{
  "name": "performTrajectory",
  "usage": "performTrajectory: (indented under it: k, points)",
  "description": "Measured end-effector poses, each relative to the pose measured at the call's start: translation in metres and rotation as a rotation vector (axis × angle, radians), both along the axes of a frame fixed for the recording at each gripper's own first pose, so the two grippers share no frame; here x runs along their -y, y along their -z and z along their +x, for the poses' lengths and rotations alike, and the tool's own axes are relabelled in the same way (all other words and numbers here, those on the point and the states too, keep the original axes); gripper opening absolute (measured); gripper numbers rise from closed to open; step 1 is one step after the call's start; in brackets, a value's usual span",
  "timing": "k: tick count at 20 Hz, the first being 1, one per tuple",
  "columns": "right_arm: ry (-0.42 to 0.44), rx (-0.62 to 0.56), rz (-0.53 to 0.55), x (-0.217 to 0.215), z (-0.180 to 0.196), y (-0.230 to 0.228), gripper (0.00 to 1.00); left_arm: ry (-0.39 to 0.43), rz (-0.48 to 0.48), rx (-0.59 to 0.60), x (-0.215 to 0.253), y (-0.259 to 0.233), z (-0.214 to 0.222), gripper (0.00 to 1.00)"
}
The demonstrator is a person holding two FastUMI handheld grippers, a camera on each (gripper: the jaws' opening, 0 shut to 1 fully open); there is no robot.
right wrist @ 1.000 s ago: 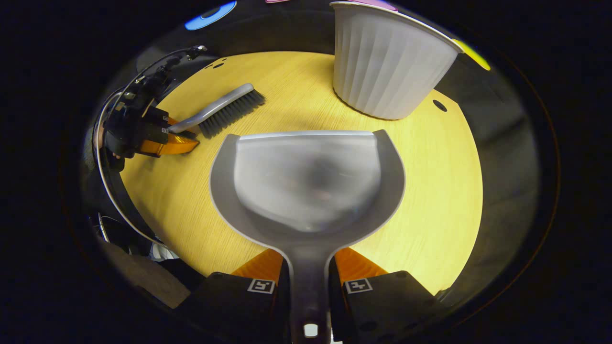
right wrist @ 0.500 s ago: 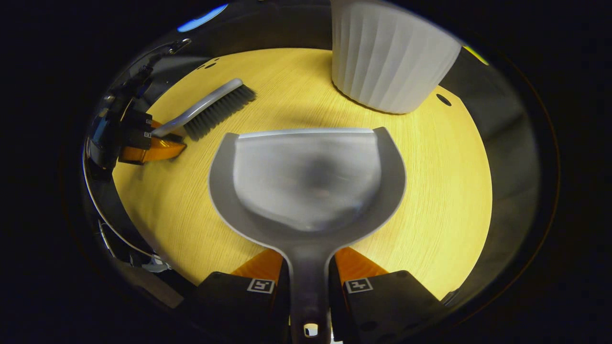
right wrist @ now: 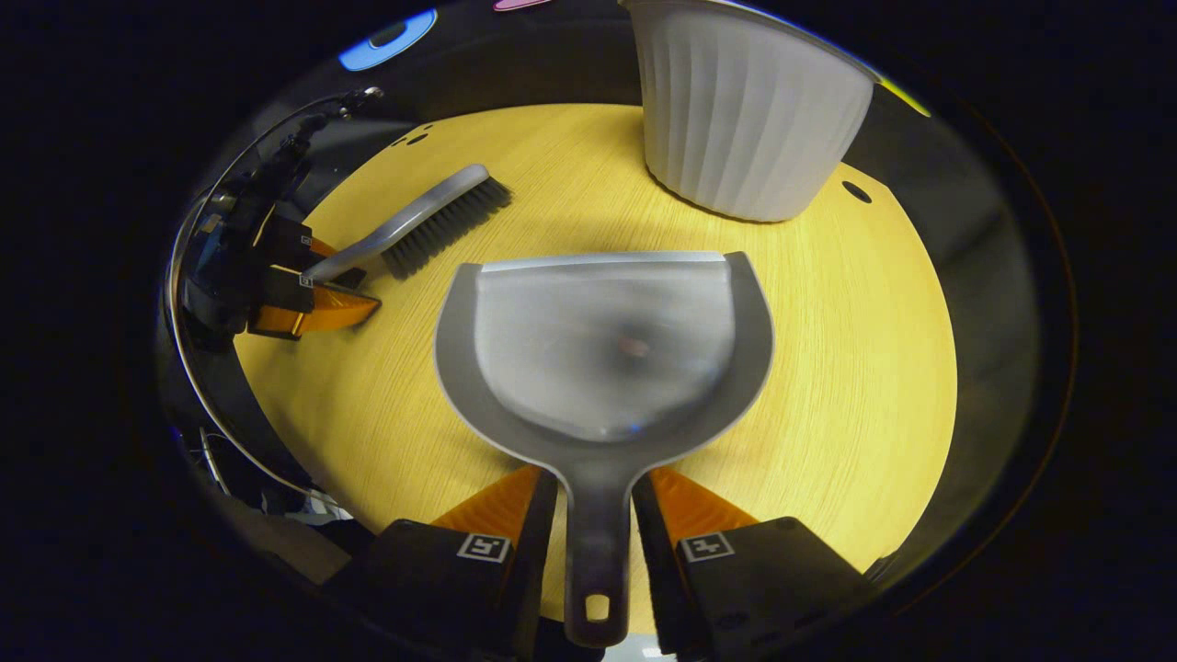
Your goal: Pick up the small broom and dustpan from the desktop, sweep the trash into the dustpan with the broom, and then empty the trash into the garbage bin.
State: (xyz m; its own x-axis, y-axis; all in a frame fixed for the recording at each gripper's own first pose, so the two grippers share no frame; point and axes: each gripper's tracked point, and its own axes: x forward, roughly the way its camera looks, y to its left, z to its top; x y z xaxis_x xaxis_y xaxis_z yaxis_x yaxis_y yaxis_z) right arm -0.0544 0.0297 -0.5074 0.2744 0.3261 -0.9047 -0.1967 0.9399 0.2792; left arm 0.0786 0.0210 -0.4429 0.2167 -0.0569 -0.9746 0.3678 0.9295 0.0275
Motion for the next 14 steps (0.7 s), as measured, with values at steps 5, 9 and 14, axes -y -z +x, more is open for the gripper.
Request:
performTrajectory:
  k: [5,9,14]
  points:
    - [0.026,0.008,-0.005,0.008,-0.005,-0.014,0.83,0.013,0.043,0.069,-0.007,-0.019,0.007,0.90]
    - [0.072,0.066,0.009,0.016,-0.002,-0.045,1.00,-0.030,0.009,0.177,-0.001,-0.049,0.016,0.93]
    - [0.161,0.287,0.005,0.035,0.031,-0.119,0.99,-0.099,-0.112,0.441,0.017,-0.131,0.046,0.94]
